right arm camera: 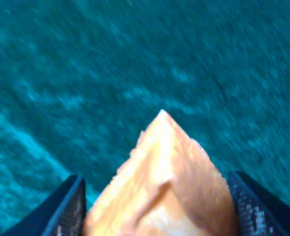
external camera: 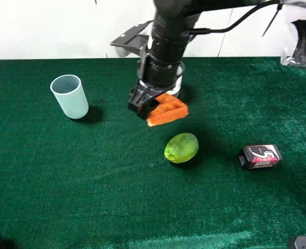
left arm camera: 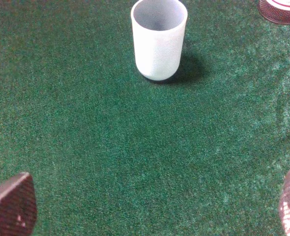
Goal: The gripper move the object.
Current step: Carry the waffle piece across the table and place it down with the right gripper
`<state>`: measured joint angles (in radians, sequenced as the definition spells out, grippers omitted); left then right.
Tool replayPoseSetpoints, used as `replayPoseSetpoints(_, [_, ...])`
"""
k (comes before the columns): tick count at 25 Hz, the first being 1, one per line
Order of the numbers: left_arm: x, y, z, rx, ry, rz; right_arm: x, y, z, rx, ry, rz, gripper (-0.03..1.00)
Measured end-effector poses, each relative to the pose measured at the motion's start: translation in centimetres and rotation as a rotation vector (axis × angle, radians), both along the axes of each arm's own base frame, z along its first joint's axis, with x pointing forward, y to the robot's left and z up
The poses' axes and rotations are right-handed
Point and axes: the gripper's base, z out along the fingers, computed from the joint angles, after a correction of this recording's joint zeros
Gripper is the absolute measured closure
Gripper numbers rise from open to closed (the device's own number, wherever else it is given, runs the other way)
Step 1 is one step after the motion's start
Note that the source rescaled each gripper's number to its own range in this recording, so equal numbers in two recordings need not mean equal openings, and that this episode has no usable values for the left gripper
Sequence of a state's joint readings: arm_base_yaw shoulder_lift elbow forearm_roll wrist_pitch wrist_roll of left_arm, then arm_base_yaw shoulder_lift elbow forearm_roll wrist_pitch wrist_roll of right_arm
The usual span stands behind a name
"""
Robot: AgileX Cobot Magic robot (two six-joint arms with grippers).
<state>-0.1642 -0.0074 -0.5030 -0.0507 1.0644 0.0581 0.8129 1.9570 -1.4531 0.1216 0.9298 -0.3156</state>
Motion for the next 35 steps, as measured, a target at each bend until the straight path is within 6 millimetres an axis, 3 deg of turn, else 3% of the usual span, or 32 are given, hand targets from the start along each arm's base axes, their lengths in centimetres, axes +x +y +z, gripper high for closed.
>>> replayPoseSetpoints(4, [0.0, 0.0, 0.0, 0.000, 0.000, 0.000, -1.1, 1.7, -0.1, 0.024, -0.025, 0.046, 0.97])
replayPoseSetpoints(15, [0.0, 0.0, 0.0, 0.000, 0.000, 0.000, -1.8, 6.9, -1.2, 0.047, -0.035, 0.133, 0.97])
replayPoseSetpoints(25, [0.0, 0.0, 0.0, 0.000, 0.000, 0.000, -1.5, 8.2, -6.5, -0.024, 0.029, 0.160, 0.97])
replayPoseSetpoints(35, [0.0, 0.0, 0.0, 0.000, 0.000, 0.000, -1.2, 8.8, -9.5, -0.032, 0.048, 0.181, 0.97])
